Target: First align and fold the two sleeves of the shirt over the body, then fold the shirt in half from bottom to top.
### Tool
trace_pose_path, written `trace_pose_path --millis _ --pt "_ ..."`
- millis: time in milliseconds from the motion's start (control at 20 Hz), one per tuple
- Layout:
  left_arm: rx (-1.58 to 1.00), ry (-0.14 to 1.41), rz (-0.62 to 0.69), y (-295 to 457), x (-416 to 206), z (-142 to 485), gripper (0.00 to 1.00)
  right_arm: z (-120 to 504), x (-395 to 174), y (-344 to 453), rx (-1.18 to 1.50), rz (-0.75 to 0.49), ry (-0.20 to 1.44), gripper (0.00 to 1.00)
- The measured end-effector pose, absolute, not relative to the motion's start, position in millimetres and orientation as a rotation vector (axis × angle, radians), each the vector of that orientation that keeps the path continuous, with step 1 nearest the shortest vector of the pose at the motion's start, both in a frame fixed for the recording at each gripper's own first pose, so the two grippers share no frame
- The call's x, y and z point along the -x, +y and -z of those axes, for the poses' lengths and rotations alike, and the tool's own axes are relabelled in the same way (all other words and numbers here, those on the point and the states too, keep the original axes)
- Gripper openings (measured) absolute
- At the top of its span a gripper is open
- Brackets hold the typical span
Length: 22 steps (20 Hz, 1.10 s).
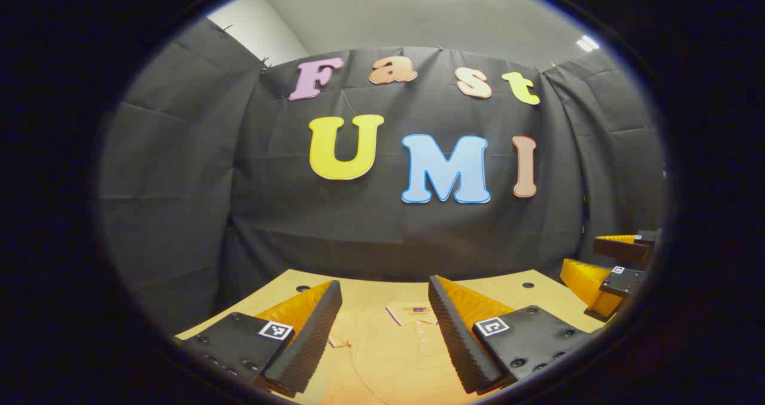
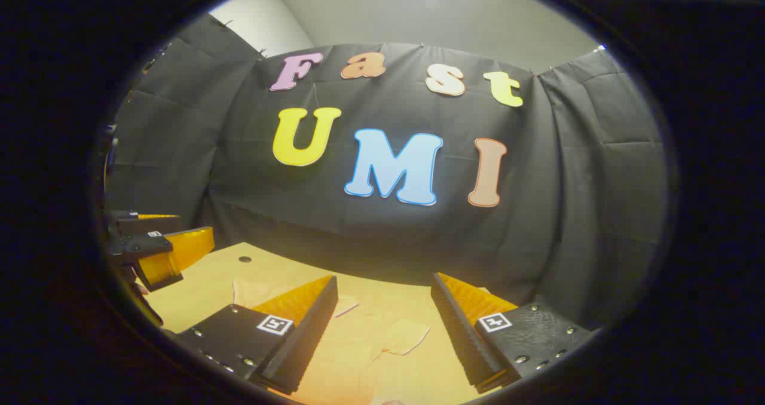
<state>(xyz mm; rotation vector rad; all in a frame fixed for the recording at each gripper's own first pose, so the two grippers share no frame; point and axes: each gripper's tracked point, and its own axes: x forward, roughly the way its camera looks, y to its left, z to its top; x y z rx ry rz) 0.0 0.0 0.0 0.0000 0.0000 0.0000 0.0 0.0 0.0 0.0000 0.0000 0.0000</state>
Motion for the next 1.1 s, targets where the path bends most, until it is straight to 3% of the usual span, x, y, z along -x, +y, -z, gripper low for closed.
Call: trace_pose_path --millis 450,1100 --pt "-0.006 -0.028 0.079 -11.0 -23.0 -9.0 0.94 -2.4 -4.9 5.7 0.015 0.045 0.007 0.97" --pt "0.003 -0.003 0.057 -5.2 -45.7 0.0 0.95 8.7 -29.9 0.5 -0.018 0.045 0.049 0.97"
